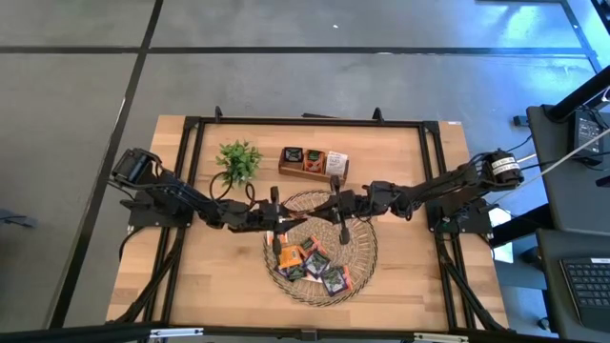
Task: Pick & Place Tea
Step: Put the orange and black tea bag into the middle section of the wooden organizer
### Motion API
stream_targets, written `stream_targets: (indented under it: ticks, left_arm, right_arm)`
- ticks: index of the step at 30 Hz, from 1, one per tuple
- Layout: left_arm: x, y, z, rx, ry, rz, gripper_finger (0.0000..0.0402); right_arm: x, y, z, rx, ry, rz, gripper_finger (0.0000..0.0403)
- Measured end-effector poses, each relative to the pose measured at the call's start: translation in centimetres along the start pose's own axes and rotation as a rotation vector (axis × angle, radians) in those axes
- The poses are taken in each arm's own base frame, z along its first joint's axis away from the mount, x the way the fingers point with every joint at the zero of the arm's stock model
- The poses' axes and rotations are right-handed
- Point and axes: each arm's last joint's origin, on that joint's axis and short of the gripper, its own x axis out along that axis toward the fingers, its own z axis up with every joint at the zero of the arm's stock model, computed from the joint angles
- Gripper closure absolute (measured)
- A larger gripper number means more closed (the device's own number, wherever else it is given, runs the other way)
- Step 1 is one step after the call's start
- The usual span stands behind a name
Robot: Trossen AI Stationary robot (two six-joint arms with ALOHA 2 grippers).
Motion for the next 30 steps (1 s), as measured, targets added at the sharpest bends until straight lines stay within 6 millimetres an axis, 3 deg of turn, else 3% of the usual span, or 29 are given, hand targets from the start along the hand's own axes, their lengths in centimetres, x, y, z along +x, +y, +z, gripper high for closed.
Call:
stream_targets:
  ticks: [7,14,23,30]
  left_arm:
    - [0.0,0.0,0.0,0.005,0.001,0.000,0.0384]
    - [0.0,0.0,-0.2,0.000,0.020,0.000,0.0372]
    - [0.0,0.0,-0.8,-0.015,0.081,-0.018,0.0383]
    - [-0.2,0.0,-2.0,-0.075,0.199,-0.028,0.0381]
  right_arm:
    - [0.0,0.3,0.0,-0.024,0.004,-0.025,0.0394]
    - [0.0,0.4,-0.3,-0.104,0.026,0.016,0.0384]
    - [-0.9,0.0,0.3,-0.115,0.118,-0.016,0.0259]
    - [-2.4,-1.1,2.3,0.016,0.221,-0.004,0.0184]
